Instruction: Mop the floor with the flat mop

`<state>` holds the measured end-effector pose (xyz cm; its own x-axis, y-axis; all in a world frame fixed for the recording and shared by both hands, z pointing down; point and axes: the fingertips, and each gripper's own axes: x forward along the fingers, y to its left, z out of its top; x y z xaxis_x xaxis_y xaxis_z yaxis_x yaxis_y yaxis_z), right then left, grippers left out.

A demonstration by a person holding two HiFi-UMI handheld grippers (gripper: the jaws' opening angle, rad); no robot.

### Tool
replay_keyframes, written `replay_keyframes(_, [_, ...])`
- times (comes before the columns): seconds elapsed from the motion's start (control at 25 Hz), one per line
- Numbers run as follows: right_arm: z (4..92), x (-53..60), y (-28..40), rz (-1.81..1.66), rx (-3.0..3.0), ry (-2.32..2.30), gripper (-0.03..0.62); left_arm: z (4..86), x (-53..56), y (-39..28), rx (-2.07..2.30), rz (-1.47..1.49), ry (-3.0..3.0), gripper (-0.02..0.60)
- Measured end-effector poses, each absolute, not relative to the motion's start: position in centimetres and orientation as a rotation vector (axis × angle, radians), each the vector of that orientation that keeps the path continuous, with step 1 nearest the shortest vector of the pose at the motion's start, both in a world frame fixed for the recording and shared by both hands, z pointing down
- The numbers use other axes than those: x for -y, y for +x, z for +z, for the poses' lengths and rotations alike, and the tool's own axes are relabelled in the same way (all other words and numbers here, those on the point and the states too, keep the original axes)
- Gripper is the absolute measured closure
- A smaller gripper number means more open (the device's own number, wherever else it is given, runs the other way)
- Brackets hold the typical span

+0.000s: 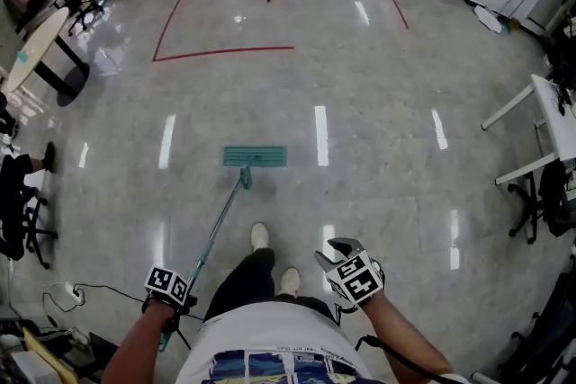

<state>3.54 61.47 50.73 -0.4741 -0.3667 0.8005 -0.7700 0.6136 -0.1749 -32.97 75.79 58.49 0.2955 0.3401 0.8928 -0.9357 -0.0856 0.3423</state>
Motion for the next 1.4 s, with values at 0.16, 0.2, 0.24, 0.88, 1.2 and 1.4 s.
replay_keyframes(0.16, [51.4, -57.9, 4.1, 0.703, 2.073, 0.913, 0.434, 59.9, -71.5, -32.5, 0.65, 1.202, 1.202, 0.541])
replay_keyframes(0.2, [51.4, -56.6, 4.1, 0.708, 2.072, 0.922, 0.434, 60.4, -70.1, -32.4, 0.646, 1.199, 1.202, 0.541])
replay_keyframes(0.24, [51.4, -55.2, 4.2, 0.712, 2.069, 0.93, 0.434, 60.9, -68.7, -32.2, 0.641, 1.195, 1.203, 0.541])
replay_keyframes(0.88, [46.7, -28.1, 5.5, 0.618, 2.046, 0.969, 0.434, 65.5, -44.9, -27.7, 0.59, 1.25, 1.217, 0.541])
replay_keyframes(1.2, [50.2, -20.8, 3.3, 0.657, 2.062, 0.741, 0.434, 66.5, -36.6, -24.0, 0.619, 1.217, 1.176, 0.541])
replay_keyframes(1.4, [50.6, -15.3, 2.0, 0.645, 2.097, 0.618, 0.434, 67.3, -31.8, -22.6, 0.646, 1.213, 1.115, 0.541])
